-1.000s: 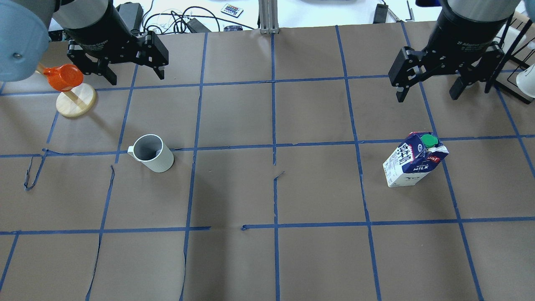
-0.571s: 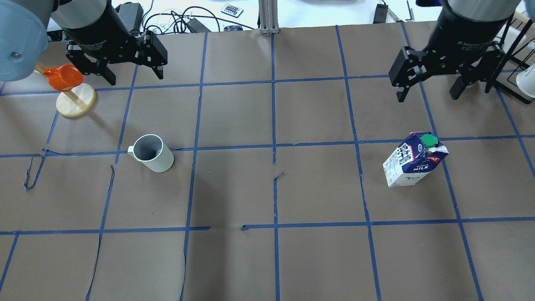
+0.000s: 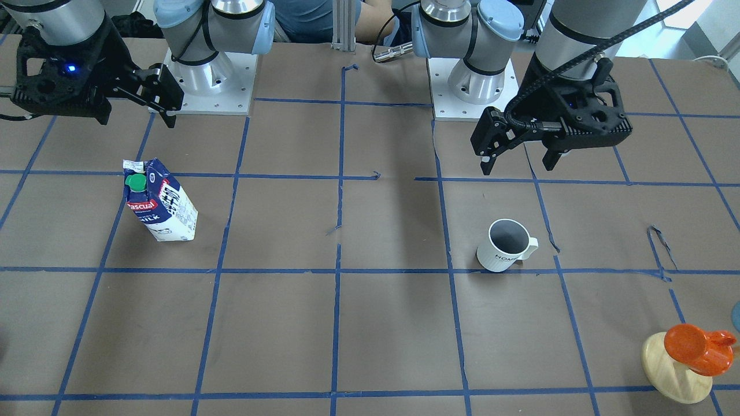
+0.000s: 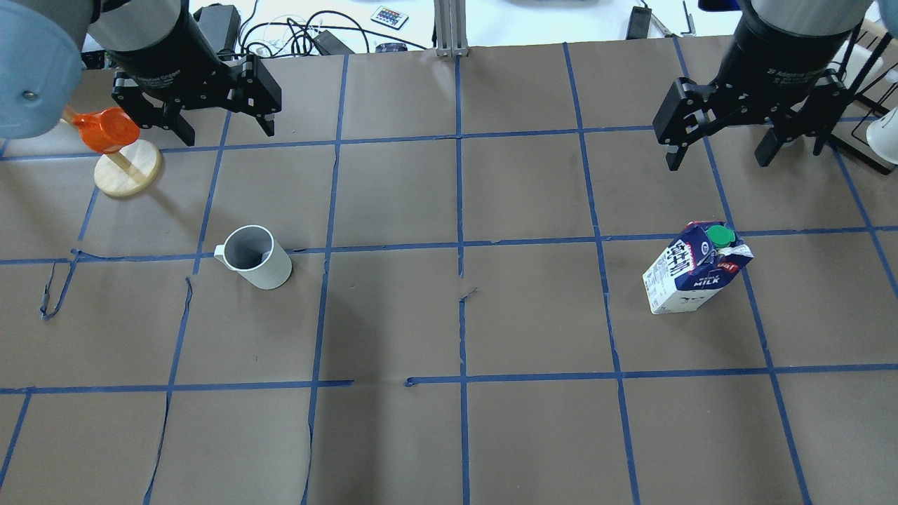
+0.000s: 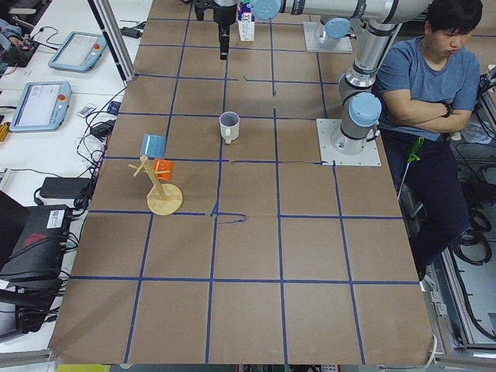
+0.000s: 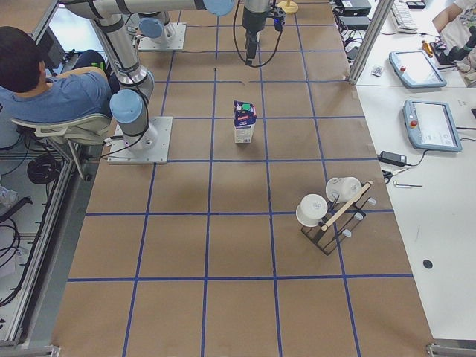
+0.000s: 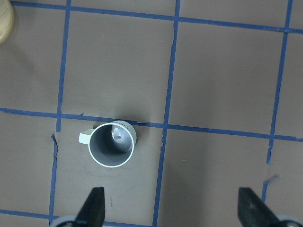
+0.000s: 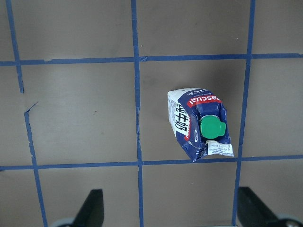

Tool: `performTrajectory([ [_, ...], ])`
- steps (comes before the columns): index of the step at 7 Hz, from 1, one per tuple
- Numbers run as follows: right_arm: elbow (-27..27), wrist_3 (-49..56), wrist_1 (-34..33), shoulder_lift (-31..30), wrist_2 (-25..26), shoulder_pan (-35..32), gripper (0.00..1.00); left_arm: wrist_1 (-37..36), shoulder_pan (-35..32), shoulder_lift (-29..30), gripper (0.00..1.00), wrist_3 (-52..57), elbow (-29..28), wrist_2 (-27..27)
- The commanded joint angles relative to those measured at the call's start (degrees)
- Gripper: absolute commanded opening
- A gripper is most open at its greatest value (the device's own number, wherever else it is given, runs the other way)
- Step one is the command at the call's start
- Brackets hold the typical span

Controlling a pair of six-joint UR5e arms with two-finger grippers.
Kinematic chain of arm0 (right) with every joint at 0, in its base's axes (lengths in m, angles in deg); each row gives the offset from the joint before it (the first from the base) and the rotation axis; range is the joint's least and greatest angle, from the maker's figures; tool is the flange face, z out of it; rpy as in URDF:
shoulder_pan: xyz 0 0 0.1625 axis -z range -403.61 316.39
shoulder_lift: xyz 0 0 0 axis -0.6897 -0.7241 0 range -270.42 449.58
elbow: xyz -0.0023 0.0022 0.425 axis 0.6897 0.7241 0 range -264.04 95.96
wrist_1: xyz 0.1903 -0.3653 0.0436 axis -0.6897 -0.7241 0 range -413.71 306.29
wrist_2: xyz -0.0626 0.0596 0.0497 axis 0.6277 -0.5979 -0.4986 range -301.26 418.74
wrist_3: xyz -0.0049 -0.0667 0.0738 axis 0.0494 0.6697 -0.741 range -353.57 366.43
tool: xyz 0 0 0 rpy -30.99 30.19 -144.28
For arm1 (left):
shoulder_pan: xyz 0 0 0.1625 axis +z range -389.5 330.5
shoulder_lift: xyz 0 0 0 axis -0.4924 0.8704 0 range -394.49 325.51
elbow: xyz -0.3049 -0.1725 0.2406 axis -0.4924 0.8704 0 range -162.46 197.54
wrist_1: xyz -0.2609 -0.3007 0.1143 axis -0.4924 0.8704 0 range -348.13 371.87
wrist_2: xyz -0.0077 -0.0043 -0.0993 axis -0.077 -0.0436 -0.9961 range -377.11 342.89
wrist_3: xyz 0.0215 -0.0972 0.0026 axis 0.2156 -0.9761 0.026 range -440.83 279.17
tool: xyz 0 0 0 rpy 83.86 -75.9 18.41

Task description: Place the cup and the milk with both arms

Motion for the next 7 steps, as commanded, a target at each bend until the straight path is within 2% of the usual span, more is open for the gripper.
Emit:
performTrajectory([
  [1, -0.1, 3.1, -0.4, 0.3, 0.1, 2.1, 1.0, -0.8, 0.0, -0.2, 1.0, 0.1, 3.0, -0.1],
  [2, -0.5, 9.6, -0.4, 0.4, -0.6, 4.8, 1.0, -0.5, 0.1, 0.1, 1.0, 0.2, 3.9, 0.0],
  [3, -2.4, 13.3, -3.3, 1.1, -0.8, 6.7, 1.0, -0.7, 0.3, 1.9, 1.0, 2.8, 5.5, -0.1],
  [5, -10.3, 17.5, -13.8, 1.8, 0.0, 7.2, 1.0, -6.8, 2.0, 4.4, 1.0, 11.5, 13.6, 2.2],
  [6, -13.1, 18.5, -16.7, 1.8, 0.0, 7.3, 1.0, -12.4, 2.5, 6.2, 1.0, 18.2, 18.5, 2.3],
  [7, -15.7, 18.7, -17.0, 1.8, -0.1, 8.4, 1.0, -17.9, 2.5, 8.0, 1.0, 20.3, 21.9, 2.8],
])
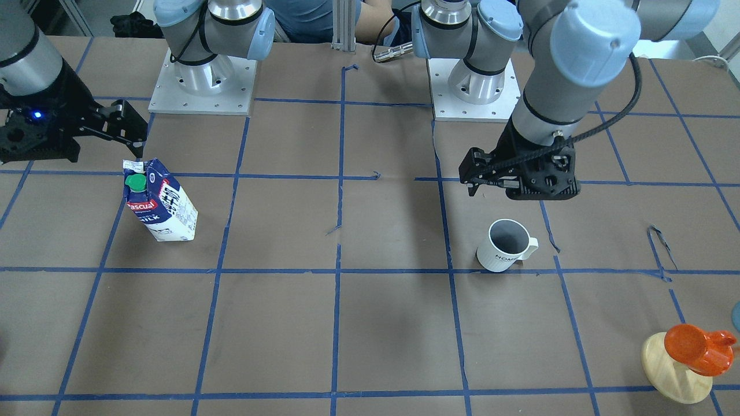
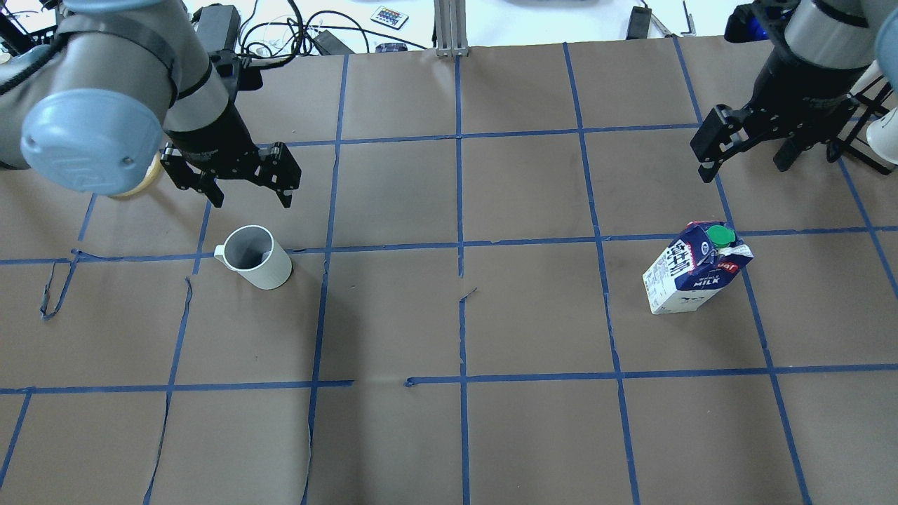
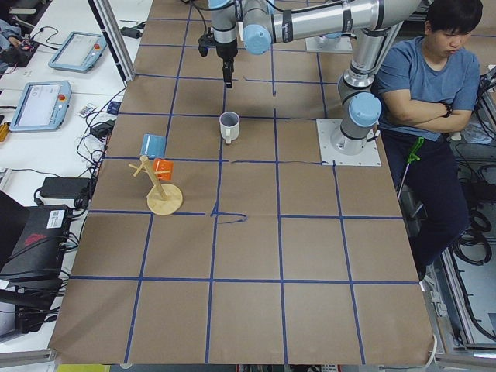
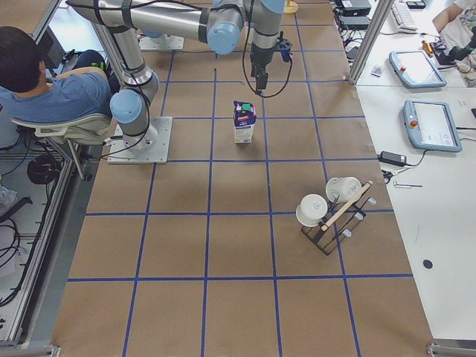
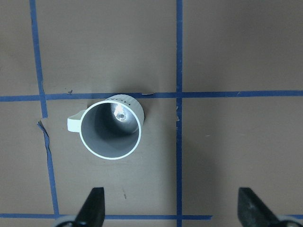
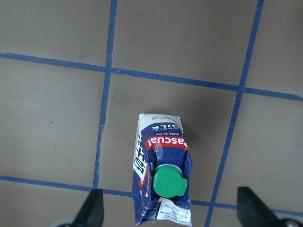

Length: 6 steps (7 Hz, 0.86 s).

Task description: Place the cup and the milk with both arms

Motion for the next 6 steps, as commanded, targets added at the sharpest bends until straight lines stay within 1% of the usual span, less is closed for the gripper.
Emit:
performTrajectory([
  [1, -4.8, 1.1, -2.0, 0.1, -0.4, 2.6, 1.0, -9.9, 0.3, 4.3, 0.97, 6.4, 6.0, 2.2],
  [2, -4.9, 0.7, -1.9, 1.0, -0.4, 3.5, 1.0, -10.0, 0.3, 5.8, 0.81, 6.7, 6.2, 2.3],
  [3, -4.9, -0.4, -1.9, 1.3, -0.8, 3.6, 1.0, -10.0, 0.3, 6.9, 0.59, 6.7, 6.0, 3.0],
  [4, -4.7, -2.6, -1.8, 1.3, -1.0, 3.6, 1.0, -10.1, 0.3, 7.3, 0.21, 6.6, 5.9, 3.0],
  [5, -4.8, -5.0, -1.5, 1.4, -1.2, 3.4, 1.0, -10.1, 0.3, 7.2, 0.0, 6.7, 5.8, 3.2],
  [6, -5.1, -4.8, -1.4, 2.4, -2.7, 3.3, 1.0, -10.3, 0.3, 6.9, 0.0, 6.5, 5.6, 4.9],
])
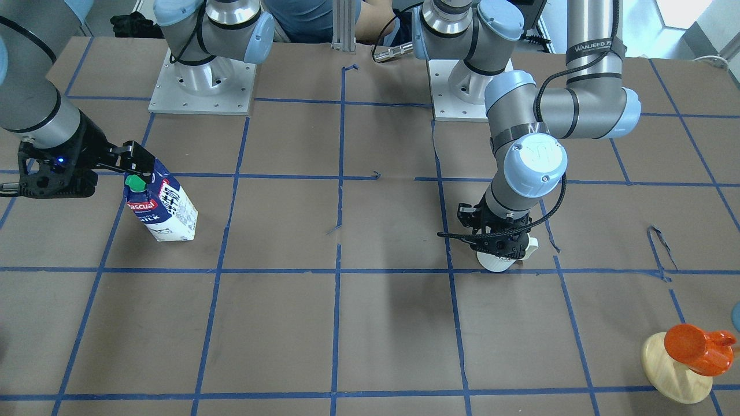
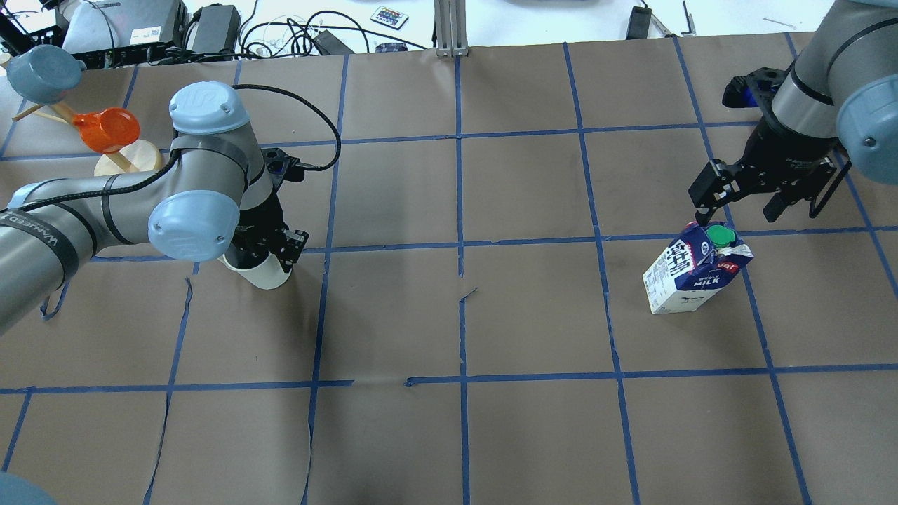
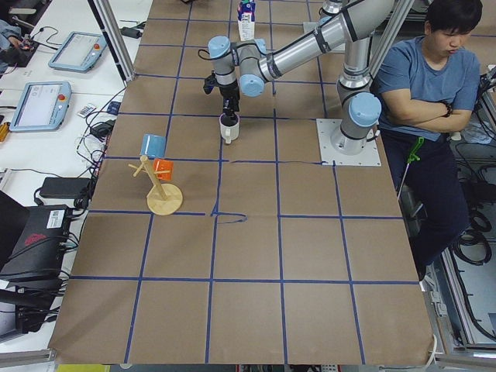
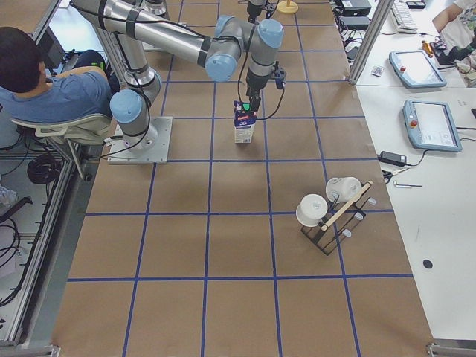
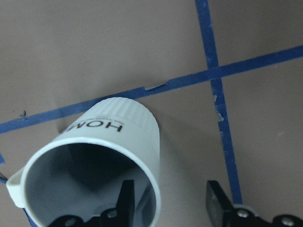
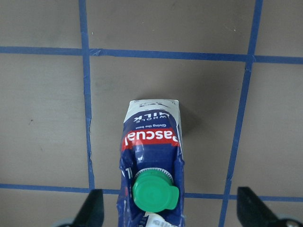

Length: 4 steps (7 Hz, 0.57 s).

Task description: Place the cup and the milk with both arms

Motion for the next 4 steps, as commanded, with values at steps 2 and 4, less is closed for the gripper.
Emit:
performTrajectory([
  [2, -0.7, -0.6, 0.1, 1.7, -1.4, -0.2, 1.0, -0.2, 0.0, -0.5, 0.0, -0.5, -1.3, 2.2],
  [4, -1.7, -0.5, 0.0, 2.2, -1.4, -0.2, 1.0, -0.2, -2.2, -1.6, 0.0, -12.9, -2.0, 1.2],
])
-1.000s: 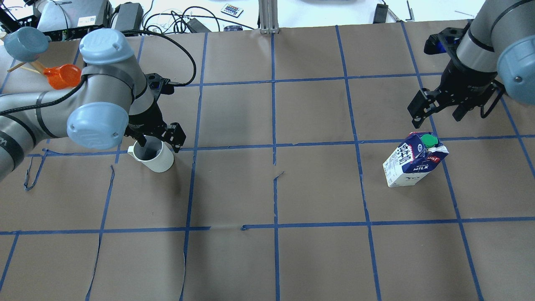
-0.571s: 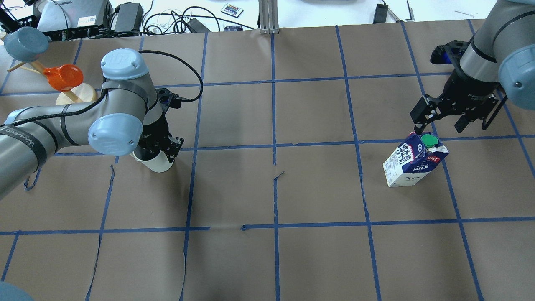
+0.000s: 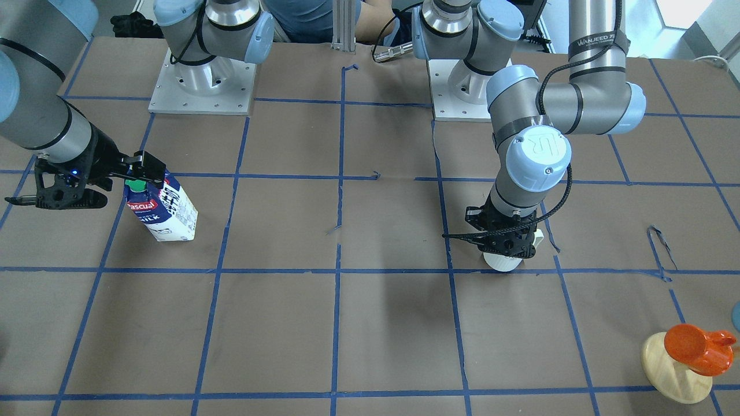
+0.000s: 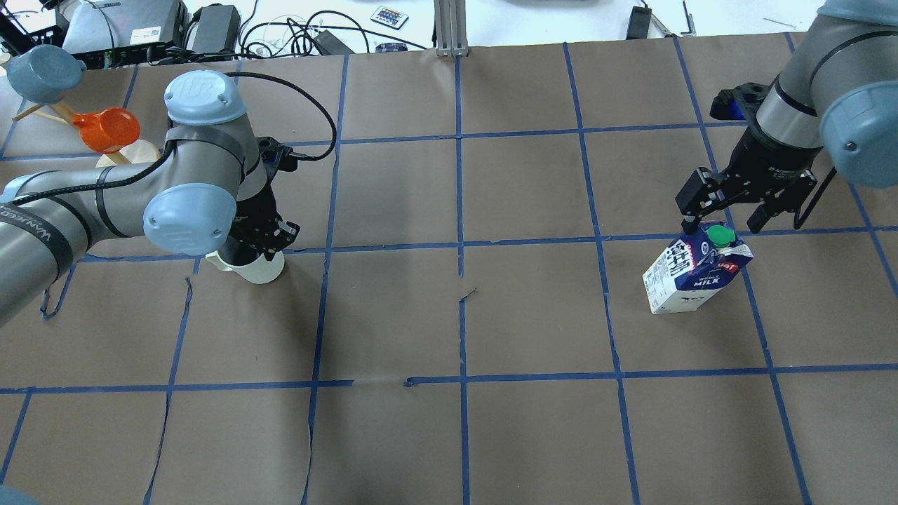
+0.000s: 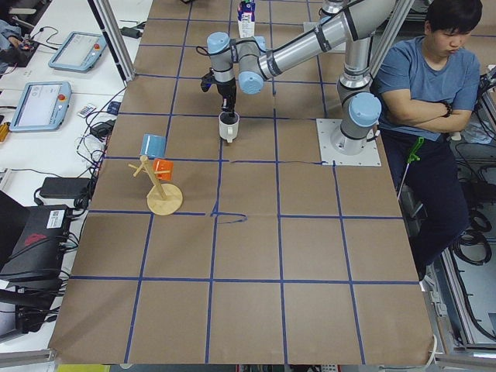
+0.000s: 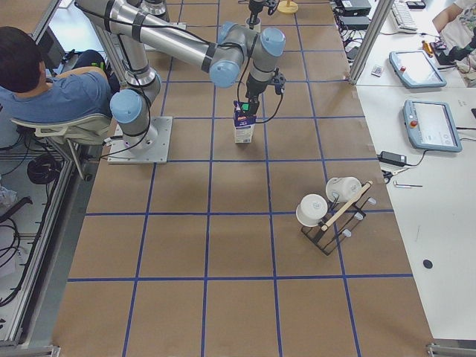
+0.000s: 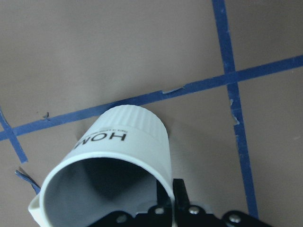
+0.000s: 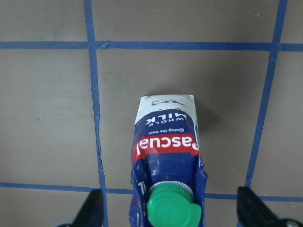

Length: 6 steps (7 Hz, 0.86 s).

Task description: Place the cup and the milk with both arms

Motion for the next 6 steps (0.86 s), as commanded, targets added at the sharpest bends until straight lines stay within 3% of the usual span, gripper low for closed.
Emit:
performTrajectory([
  [1, -0.9, 0.0, 0.1, 0.4, -0.1, 0.0, 0.98, -0.1, -5.1, -1.4, 0.0, -12.1, -1.0, -2.5],
  [2, -1.0, 0.0, 0.1, 0.4, -0.1, 0.0, 0.84, 0.1, -9.5, -1.0, 0.0, -15.9, -2.9, -3.1],
  [3, -1.0, 0.1, -0.2, 0.4, 0.2, 0.1, 0.77, 0.7, -14.2, -0.3, 0.0, -25.2, -5.4, -5.6],
  [6, -0.8, 0.1, -0.3, 0.4, 0.3, 0.1, 0.36, 0.0, -28.5, 2.0, 0.0, -52.1, -6.4, -12.5],
])
